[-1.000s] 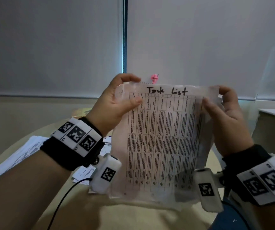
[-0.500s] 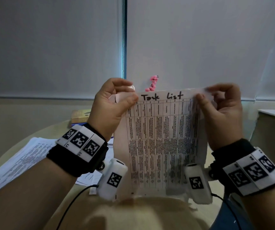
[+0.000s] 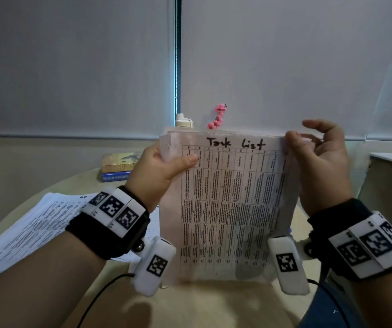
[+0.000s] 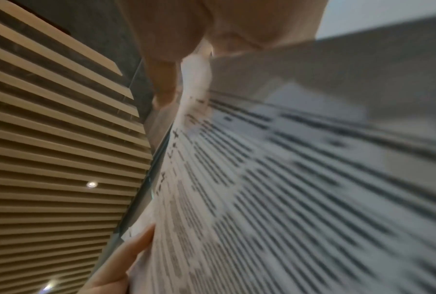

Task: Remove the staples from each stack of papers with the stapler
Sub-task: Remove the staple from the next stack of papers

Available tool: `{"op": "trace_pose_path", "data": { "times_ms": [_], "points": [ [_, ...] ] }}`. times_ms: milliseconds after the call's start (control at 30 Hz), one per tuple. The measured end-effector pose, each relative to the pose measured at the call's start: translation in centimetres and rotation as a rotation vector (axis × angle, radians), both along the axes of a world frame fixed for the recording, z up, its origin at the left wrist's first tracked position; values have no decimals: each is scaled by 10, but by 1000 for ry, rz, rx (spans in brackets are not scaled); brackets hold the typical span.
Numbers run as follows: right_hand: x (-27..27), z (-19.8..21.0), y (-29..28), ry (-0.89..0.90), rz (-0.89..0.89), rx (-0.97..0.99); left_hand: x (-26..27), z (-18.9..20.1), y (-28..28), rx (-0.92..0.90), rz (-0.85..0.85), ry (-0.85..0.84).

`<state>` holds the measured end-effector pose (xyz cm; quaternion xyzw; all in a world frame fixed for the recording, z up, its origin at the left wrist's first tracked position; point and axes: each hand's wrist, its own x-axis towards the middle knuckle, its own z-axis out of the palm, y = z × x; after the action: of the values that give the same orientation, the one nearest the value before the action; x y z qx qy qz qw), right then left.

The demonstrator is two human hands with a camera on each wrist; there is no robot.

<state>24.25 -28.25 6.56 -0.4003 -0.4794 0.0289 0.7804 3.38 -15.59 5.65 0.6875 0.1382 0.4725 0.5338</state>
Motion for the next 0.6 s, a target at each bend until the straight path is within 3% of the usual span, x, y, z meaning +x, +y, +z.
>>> {"op": "trace_pose_path", "data": {
  "times_ms": [133, 333, 600],
  "points": [
    [-1, -17, -2, 39, 295, -368, 2, 0, 0, -118, -2, -124],
    [3, -25, -6, 117, 277, -311, -1, 11, 3, -34, -93, 2],
    [6, -37, -12, 121, 311, -356, 3, -3, -7, -23, -52, 72]
  ]
}}
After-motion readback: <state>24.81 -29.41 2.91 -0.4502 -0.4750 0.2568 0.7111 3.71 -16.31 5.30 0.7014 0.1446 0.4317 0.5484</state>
